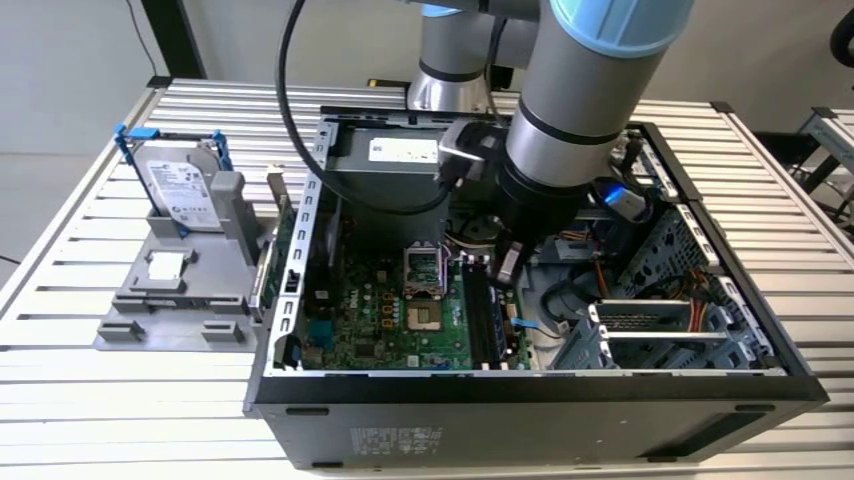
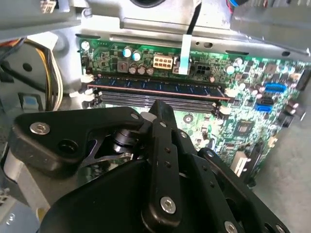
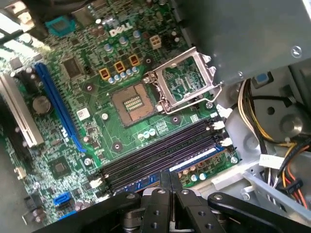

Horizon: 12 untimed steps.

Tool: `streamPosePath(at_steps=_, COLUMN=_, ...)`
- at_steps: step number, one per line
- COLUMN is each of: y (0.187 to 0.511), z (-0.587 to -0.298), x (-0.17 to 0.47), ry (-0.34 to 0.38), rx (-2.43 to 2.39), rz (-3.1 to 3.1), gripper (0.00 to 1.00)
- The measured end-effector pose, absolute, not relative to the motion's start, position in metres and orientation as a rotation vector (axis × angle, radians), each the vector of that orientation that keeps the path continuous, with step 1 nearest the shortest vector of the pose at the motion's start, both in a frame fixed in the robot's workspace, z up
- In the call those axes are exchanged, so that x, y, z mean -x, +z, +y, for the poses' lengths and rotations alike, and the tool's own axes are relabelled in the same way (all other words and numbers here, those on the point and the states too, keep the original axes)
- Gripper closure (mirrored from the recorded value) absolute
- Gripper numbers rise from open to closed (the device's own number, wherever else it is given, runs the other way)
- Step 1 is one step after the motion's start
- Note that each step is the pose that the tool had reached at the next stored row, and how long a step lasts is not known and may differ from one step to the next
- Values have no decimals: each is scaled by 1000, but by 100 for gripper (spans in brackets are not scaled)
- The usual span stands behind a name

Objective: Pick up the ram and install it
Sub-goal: 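Press down the ram until it locks into place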

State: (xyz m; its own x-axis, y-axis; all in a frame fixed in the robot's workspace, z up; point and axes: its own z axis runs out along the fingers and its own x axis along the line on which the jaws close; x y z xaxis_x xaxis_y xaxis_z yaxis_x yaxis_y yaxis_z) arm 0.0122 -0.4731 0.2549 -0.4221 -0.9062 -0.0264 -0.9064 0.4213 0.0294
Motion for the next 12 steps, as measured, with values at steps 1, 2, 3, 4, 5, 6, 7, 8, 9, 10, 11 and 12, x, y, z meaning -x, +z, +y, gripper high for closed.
streamPosePath(at_steps=1, y=255, z=-473, x=-12, ry=60, rx=1709, rz=2627, gripper=100)
streamPosePath(at_steps=2, y=255, z=-473, x=-12, ry=59, rx=1729, rz=2613, gripper=100)
streamPosePath(at_steps=3, y=255, z=-473, x=-12, ry=59, rx=1748, rz=2601, gripper=100)
streamPosePath(at_steps=4, y=255, z=-473, x=-12, ry=59, rx=1769, rz=2586, gripper=100)
streamPosePath(at_steps=5, y=255, z=-473, x=-12, ry=58, rx=1793, rz=2569, gripper=100)
streamPosePath(at_steps=6, y=255, z=-473, x=-12, ry=57, rx=1812, rz=2555, gripper=100)
streamPosePath(at_steps=7, y=255, z=-473, x=-12, ry=57, rx=1835, rz=2538, gripper=100)
streamPosePath(at_steps=8, y=255, z=-473, x=-12, ry=56, rx=1858, rz=2522, gripper=100)
streamPosePath(at_steps=9, y=255, z=-473, x=-12, ry=55, rx=1881, rz=2503, gripper=100)
streamPosePath(at_steps=10, y=255, z=-473, x=-12, ry=54, rx=1903, rz=2486, gripper=100)
streamPosePath(at_steps=11, y=255, z=-473, x=-12, ry=53, rx=1925, rz=2468, gripper=100)
streamPosePath(at_steps=12, y=255, z=-473, x=-12, ry=52, rx=1947, rz=2450, gripper=100)
